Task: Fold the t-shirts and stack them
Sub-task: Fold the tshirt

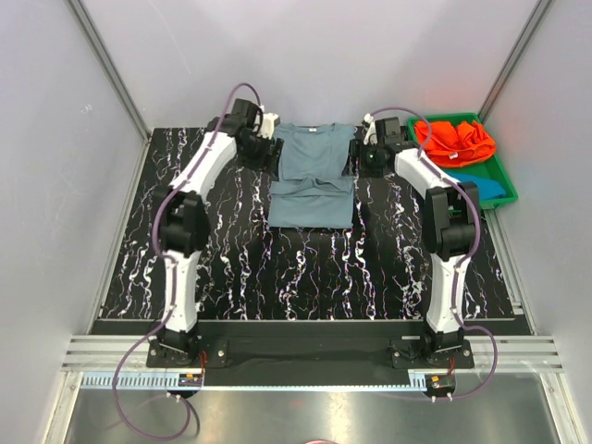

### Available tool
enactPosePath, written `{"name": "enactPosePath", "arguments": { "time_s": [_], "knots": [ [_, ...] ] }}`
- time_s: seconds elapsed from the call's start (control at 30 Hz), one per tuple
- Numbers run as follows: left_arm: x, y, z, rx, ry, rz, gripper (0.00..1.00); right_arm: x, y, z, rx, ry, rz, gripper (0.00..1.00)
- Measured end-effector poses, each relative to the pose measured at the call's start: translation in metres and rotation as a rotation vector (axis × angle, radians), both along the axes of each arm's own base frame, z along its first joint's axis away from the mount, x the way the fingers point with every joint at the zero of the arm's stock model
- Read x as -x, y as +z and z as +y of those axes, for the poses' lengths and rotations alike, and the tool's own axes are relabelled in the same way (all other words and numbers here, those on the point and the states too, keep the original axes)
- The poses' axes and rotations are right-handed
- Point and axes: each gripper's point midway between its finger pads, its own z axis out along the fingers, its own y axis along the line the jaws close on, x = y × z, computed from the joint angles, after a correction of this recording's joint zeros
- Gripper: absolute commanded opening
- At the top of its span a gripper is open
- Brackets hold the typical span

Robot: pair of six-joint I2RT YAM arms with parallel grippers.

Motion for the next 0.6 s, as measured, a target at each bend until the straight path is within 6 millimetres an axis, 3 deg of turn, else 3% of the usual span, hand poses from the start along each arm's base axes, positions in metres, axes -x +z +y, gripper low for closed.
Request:
{"name": "enactPosePath", "arguments": {
  "time_s": [0.13, 0.23, 0.3, 0.4, 0.6],
  "knots": [
    [0.042, 0.057, -0.01, 0.104, -0.032, -0.038, 0.47, 0.006, 0.045, 0.013, -0.081, 0.048, -0.056, 0.67],
    [0.072, 0.074, -0.029, 0.175, -0.09, -0.039, 0.31, 0.012, 0.072, 0.024, -0.149, 0.087, -0.088, 0.67],
    [0.085, 0.067, -0.044, 0.204, -0.129, -0.009, 0.19, 0.016, 0.079, 0.032, -0.196, 0.119, -0.085, 0.67],
    [0.099, 0.035, -0.064, 0.218, -0.17, 0.083, 0.01, 0.023, 0.078, 0.042, -0.256, 0.15, -0.049, 0.66],
    [0.103, -0.032, -0.065, 0.195, -0.159, 0.245, 0.0, 0.03, 0.058, 0.058, -0.344, 0.178, 0.047, 0.64]
  ]
}}
